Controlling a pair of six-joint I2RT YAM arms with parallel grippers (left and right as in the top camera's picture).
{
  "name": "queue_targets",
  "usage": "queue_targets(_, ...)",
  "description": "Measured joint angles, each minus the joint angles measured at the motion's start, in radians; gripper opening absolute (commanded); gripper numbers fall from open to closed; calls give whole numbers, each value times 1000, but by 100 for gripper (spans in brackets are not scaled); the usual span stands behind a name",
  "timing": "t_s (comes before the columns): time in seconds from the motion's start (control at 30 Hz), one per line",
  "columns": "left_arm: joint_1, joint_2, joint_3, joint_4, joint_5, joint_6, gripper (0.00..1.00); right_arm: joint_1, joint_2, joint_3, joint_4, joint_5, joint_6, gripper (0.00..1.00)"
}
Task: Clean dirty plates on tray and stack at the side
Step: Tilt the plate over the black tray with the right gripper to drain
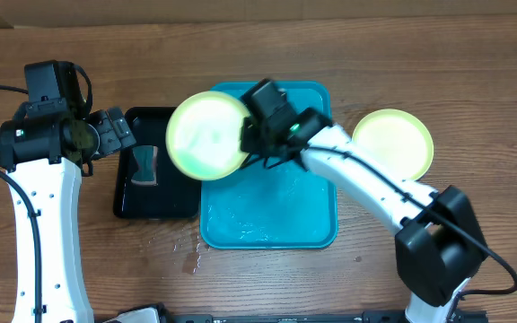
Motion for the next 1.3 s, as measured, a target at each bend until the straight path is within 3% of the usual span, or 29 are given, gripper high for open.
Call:
queue_targets(0.3, 0, 0, 0, 0, 0, 0, 100, 160, 0, 0, 17, 190, 14, 4)
queue_targets(0.63, 0, 0, 0, 0, 0, 0, 100, 226, 0, 0, 89, 379, -14, 4)
queue_targets(0.93, 0, 0, 0, 0, 0, 0, 100, 289, 0, 0, 248, 566, -219, 4)
queue_targets(1.3, 0, 0, 0, 0, 0, 0, 100, 345, 0, 1, 486, 789, -580, 4)
